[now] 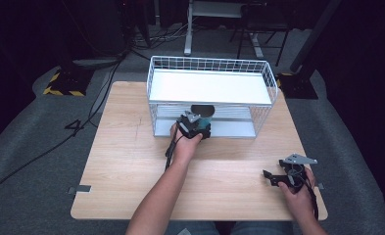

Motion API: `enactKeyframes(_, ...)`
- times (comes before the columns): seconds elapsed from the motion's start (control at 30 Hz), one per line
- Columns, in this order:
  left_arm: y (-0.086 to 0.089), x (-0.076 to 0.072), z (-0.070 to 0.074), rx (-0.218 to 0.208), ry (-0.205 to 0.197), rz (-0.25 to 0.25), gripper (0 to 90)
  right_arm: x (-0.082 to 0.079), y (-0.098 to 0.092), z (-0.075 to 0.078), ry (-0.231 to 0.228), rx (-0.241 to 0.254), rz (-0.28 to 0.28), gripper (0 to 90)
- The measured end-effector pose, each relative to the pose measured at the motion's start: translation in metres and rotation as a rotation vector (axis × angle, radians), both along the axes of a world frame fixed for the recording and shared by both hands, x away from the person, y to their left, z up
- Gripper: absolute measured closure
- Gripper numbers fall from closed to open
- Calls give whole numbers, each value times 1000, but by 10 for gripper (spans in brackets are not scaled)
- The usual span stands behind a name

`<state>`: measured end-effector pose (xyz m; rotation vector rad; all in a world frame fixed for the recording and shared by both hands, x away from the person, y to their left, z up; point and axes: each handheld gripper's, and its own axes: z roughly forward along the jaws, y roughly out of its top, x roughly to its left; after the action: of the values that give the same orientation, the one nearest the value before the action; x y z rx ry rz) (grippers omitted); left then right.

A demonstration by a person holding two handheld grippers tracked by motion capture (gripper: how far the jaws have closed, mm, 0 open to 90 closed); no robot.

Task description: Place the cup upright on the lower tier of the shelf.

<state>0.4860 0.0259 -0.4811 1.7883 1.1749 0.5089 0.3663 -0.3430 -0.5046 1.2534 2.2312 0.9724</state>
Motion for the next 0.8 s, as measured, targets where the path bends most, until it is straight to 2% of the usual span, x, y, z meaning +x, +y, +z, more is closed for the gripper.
enactKeyframes(0.1,3,-5,4,-9,7,-4,212,0,0,0,-1,0,0,150)
enactKeyframes(0.33,10,-23,18,-14,-27,-25,220,0,0,0,-1,1,2,149)
enactKeyframes(0.5,17,-37,25,-11,-35,-44,221,0,0,0,-1,1,2,150)
enactKeyframes(0.53,21,-44,27,-11,-34,-50,227,0,0,0,-2,1,2,150)
enactKeyframes(0.67,28,-55,30,-3,-27,-57,252,0,0,0,-1,1,2,150)
enactKeyframes(0.7,34,-62,34,11,-11,-54,262,0,0,0,-1,1,2,150)
enactKeyframes(0.8,38,-69,37,13,0,-46,272,0,0,0,-1,1,0,149)
